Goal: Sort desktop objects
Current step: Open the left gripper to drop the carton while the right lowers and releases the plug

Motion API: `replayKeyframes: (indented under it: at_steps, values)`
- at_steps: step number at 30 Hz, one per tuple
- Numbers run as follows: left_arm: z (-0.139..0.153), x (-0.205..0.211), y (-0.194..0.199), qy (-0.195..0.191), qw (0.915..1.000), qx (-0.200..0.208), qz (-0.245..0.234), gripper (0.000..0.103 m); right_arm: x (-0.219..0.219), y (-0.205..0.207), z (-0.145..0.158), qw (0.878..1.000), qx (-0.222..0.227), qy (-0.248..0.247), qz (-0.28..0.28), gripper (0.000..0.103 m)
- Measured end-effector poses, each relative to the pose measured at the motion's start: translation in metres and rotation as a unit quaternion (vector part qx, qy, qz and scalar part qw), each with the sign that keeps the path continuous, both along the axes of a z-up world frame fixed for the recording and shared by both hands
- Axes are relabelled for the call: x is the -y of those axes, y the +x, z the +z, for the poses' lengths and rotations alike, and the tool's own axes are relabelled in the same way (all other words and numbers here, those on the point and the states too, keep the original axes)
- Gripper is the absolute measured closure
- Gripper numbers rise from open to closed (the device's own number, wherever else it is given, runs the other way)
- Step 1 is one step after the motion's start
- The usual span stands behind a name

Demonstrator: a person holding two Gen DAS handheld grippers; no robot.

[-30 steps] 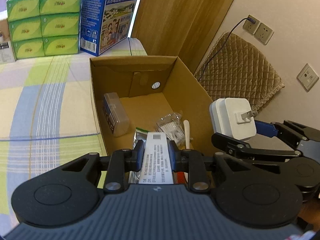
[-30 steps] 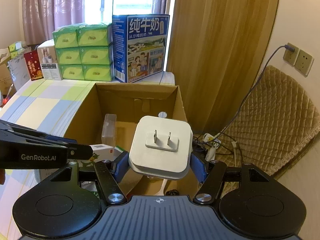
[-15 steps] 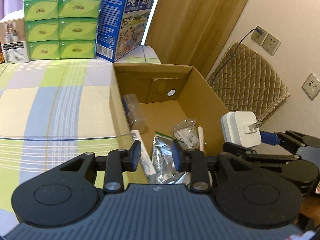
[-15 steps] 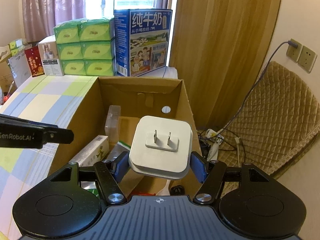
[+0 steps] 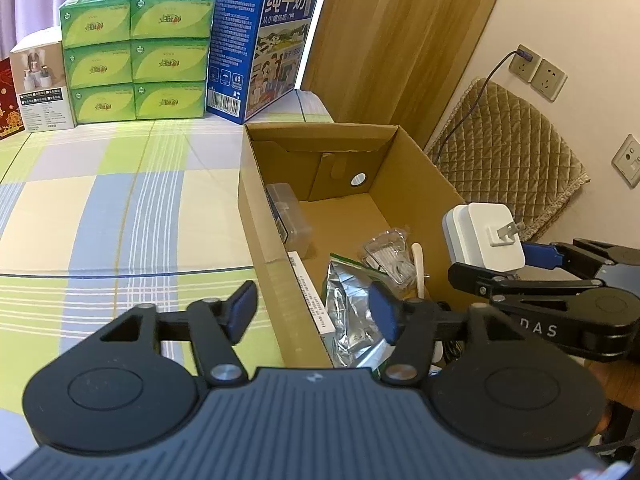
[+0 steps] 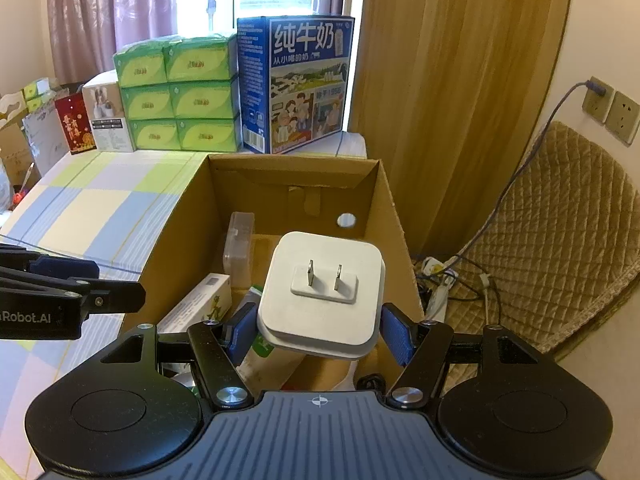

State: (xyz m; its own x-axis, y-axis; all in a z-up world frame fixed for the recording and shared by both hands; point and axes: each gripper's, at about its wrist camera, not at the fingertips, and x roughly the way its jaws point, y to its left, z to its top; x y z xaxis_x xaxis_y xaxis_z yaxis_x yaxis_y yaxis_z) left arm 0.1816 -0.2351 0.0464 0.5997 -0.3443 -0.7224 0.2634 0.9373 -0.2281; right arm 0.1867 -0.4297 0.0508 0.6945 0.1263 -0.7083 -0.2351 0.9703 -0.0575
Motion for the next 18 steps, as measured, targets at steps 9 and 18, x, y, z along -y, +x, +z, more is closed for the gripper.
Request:
replayKeyframes:
  at_steps: [9, 18]
  values:
    - [-0.001, -0.002, 0.000, 0.017, 0.9997, 0.015, -0.001, 0.016, -0.003, 0.004, -0.003, 1.000, -0.003, -0.003, 0.001, 0.040]
    - [-0.007, -0.009, 0.002, 0.030, 0.9992, 0.025, 0.008, 0.005, -0.009, 0.019, -0.008, 1.000, -0.009, -0.006, 0.006, 0.040]
